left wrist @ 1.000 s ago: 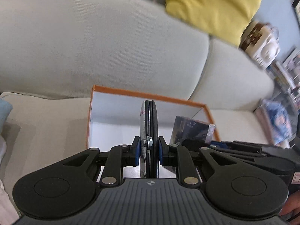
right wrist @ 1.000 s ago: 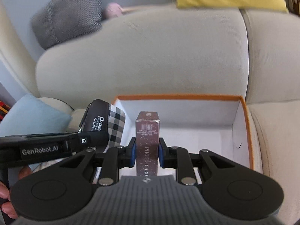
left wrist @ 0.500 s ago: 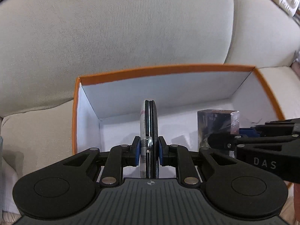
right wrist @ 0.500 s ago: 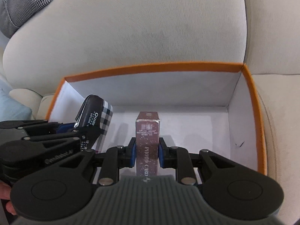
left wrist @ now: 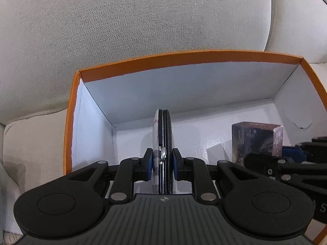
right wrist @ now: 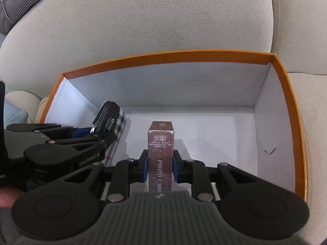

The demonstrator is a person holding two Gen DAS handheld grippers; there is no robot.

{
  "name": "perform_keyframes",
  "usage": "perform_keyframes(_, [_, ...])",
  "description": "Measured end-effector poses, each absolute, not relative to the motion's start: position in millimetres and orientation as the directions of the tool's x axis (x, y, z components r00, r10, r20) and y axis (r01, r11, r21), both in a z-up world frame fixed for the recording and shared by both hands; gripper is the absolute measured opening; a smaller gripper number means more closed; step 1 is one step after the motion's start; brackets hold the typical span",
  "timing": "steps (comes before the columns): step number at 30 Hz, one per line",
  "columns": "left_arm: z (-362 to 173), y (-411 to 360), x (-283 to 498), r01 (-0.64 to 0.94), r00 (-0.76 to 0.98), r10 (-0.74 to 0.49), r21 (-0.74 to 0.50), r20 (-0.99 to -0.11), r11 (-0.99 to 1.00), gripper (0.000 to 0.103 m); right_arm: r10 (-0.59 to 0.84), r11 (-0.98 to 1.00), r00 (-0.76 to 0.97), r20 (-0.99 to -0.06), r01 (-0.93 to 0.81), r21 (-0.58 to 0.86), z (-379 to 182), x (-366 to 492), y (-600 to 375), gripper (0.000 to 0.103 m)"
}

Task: Organize rigid objects
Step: 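Lift the plaid case and photo card box and carry both over the orange box, then lower and release the plaid case with left tool while right tool releases the photo card box inside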

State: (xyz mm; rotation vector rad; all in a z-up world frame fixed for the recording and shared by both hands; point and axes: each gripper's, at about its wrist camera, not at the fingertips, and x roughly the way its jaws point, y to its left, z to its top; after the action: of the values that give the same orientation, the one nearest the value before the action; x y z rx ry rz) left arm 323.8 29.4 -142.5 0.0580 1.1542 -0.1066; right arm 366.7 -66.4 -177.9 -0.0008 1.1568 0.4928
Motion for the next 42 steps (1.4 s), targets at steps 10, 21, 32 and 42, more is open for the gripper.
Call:
perform_keyframes(10, [-138,30,325,0.102,0.396,-0.089,-0.052,-0.914,0.993,0.03,0.365,0.894,0.312,-0.877,-0.381,0.236,-173,358,-70,0.023])
perform_keyframes(21, [-108,29,295,0.159,0.503,-0.01,0.081,-0.864,0.984,0.034,0.376,0.887,0.305,-0.875,-0.393,0.244,-167,349,-65,0.023])
perform_keyframes(32, [-53,104,265,0.018,0.611,-0.07,-0.075,-0.788,0.997,0.047,0.392,0.872,0.259,-0.883,-0.41,0.267,-164,350,-44,0.024])
perform_keyframes(42, [-90,125,259,0.027,0.515,-0.217,-0.238,-0.829,0.971,0.02,0.387,0.879,0.218,-0.896,-0.38,0.288,-178,372,-13,0.024])
